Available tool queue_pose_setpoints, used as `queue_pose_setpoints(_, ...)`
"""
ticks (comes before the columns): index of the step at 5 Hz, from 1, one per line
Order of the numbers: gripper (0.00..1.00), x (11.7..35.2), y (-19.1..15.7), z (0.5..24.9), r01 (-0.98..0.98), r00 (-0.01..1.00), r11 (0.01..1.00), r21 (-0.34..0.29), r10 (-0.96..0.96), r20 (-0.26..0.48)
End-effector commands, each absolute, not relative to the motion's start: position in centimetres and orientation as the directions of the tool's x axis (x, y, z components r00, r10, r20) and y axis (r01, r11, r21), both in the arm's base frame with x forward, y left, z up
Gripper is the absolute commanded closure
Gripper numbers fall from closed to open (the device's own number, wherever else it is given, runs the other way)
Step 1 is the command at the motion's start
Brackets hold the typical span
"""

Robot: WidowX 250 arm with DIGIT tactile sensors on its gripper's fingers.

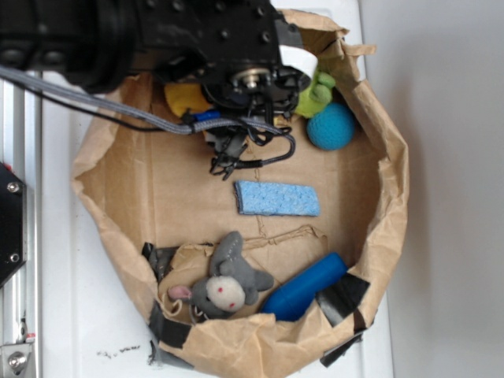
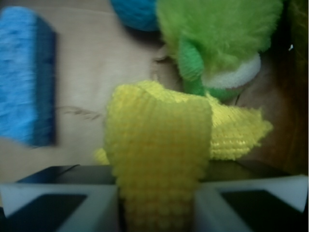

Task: Grab the yellow cloth.

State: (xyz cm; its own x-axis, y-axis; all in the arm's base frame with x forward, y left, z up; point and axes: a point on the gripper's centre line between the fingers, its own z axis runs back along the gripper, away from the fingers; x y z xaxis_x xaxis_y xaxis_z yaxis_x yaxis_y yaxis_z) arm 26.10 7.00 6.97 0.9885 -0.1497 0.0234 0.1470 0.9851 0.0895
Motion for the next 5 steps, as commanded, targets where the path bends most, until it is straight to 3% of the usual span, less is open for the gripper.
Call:
queue_pose_setpoints(1,1.0,25.0,2.4,14.3,0.12,0.989,0.993,0.021,-0.122,0.084)
queue_pose_setpoints(2,1.0,24.6,1.1,16.9,0.082,0.993,0.996,-0.037,-0.079,0.09)
queue_pose_setpoints(3,1.0,24.5,0.4,18.8,0.055,0.992,0.997,-0.044,-0.05,0.12)
queue_pose_setpoints(5,1.0,24.8,1.0,18.5,0.039,0.991,0.998,-0.039,-0.034,0.133)
